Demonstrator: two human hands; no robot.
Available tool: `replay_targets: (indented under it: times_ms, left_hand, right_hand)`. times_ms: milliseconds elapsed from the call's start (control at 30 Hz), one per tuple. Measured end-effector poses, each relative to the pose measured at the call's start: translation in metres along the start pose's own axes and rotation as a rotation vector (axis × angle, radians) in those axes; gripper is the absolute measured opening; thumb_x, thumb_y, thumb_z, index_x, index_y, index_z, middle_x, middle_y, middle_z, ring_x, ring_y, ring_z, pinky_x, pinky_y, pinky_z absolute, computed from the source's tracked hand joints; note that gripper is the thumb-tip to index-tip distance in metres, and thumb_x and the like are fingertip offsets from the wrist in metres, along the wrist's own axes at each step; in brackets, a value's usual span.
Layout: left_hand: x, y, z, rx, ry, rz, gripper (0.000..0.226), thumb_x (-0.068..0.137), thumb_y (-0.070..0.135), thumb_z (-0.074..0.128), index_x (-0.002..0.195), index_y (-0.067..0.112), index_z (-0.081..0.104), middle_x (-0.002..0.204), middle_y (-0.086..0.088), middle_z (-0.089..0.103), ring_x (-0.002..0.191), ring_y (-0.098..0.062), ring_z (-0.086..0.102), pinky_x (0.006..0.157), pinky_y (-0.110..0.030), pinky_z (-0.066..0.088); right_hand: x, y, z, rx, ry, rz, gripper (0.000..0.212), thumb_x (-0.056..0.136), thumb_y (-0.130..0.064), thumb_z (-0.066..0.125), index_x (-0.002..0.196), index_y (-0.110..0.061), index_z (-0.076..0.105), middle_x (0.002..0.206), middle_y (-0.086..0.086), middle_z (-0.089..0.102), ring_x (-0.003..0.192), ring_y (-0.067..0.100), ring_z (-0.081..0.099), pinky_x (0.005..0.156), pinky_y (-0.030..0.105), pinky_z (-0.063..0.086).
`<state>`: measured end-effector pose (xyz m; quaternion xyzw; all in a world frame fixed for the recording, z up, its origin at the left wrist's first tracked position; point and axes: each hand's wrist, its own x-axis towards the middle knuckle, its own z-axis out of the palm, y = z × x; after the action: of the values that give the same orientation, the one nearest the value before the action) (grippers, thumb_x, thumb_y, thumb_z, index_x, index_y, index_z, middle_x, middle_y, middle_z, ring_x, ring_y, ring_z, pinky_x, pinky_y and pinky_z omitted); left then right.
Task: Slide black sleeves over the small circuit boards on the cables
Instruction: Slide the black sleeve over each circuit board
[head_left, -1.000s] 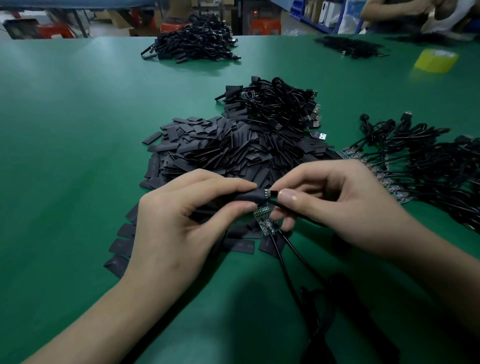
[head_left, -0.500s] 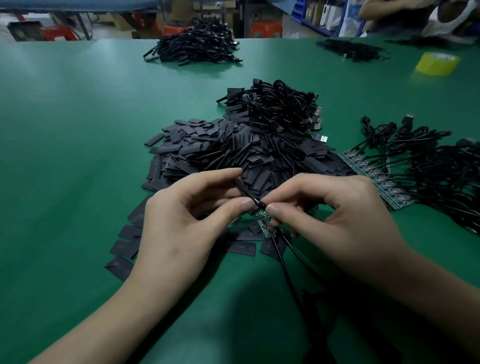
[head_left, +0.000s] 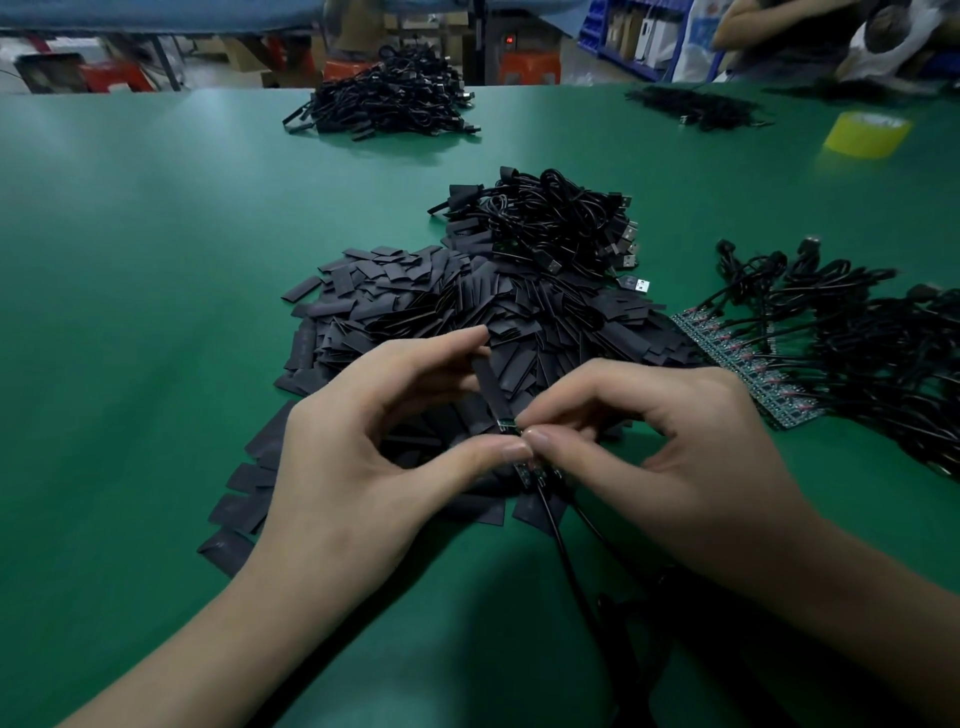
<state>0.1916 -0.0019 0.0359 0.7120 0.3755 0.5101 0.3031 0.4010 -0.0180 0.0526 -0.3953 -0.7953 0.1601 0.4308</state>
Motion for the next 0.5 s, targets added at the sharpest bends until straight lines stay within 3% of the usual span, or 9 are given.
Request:
replay_targets:
  times_ms: [267, 500]
  left_hand:
    - [0.001, 0.009, -0.005, 0.254, 0.02, 0.163, 0.056, 0.077, 0.045, 0.082, 0.124, 0.018, 0.069, 0.112, 0.007, 0.071, 0.105, -0.017, 0.069, 0.091, -0.034, 0.055]
    - [0.001, 0.014, -0.005, 0.314, 0.008, 0.209, 0.048, 0.078, 0.042, 0.081, 0.116, 0.016, 0.071, 0.107, 0.01, 0.069, 0.1, -0.01, 0.068, 0.089, -0.025, 0.051]
  right_hand:
    - [0.001, -0.002, -0.003, -0.081, 0.011, -0.042, 0.007, 0.089, -0.019, 0.076, 0.094, -0.015, 0.078, 0.083, -0.01, 0.074, 0.075, 0.003, 0.068, 0.071, 0.015, 0.051]
    - [0.002, -0.003, -0.007, -0.201, 0.02, -0.14, 0.007, 0.091, -0.019, 0.076, 0.094, -0.014, 0.079, 0.087, -0.007, 0.075, 0.076, 0.004, 0.068, 0.071, 0.021, 0.053]
